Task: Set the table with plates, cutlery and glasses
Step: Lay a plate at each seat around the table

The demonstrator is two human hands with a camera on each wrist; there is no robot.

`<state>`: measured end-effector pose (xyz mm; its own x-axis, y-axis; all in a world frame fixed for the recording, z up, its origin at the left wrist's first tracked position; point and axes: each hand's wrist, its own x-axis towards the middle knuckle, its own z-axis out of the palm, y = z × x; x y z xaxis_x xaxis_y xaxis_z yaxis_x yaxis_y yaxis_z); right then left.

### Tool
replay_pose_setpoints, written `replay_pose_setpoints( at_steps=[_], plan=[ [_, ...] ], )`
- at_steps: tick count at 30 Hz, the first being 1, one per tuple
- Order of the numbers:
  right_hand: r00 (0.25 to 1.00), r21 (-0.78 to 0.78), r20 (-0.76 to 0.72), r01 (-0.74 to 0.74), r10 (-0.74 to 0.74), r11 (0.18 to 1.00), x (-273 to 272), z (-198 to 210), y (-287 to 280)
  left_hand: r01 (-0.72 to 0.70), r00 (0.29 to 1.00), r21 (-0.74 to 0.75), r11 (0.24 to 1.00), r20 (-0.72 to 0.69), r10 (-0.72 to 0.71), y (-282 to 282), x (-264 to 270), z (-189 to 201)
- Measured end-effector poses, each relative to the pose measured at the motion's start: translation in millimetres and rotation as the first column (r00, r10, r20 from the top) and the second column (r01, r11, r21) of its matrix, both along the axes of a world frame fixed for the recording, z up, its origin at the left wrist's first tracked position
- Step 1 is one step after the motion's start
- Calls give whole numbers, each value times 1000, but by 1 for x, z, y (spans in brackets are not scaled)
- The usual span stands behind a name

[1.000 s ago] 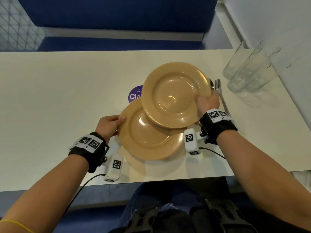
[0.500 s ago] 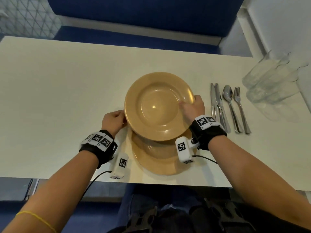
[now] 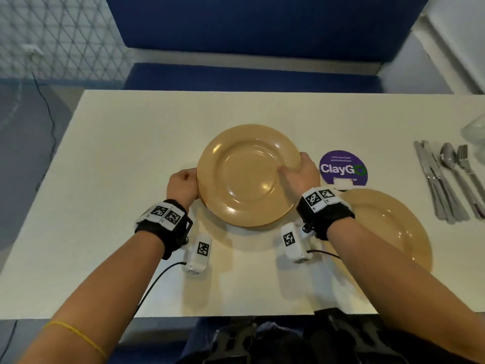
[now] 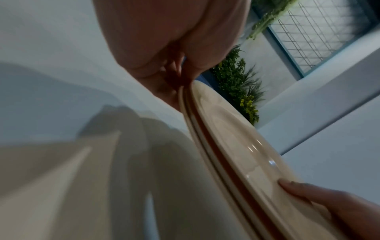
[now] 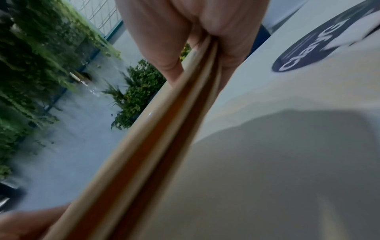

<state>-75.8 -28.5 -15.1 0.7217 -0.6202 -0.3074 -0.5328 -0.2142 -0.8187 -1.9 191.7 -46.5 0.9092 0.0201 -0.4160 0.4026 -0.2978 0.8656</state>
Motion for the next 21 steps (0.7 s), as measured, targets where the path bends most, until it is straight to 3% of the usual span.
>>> replay_pose_setpoints(
  at_steps=[4, 11, 21],
  plan=[
    [1000, -23, -22, -12, 12, 1000, 20, -1, 51, -11, 999, 217, 976, 47, 1, 56, 19, 3],
    [999, 32, -26, 21, -21, 999, 43, 0, 92, 6, 1000, 435, 900, 16, -15, 138, 26, -2],
    [999, 107, -38, -19, 23, 994, 49, -7, 124, 61, 996, 540, 839, 21, -86, 188, 16, -12]
  ],
)
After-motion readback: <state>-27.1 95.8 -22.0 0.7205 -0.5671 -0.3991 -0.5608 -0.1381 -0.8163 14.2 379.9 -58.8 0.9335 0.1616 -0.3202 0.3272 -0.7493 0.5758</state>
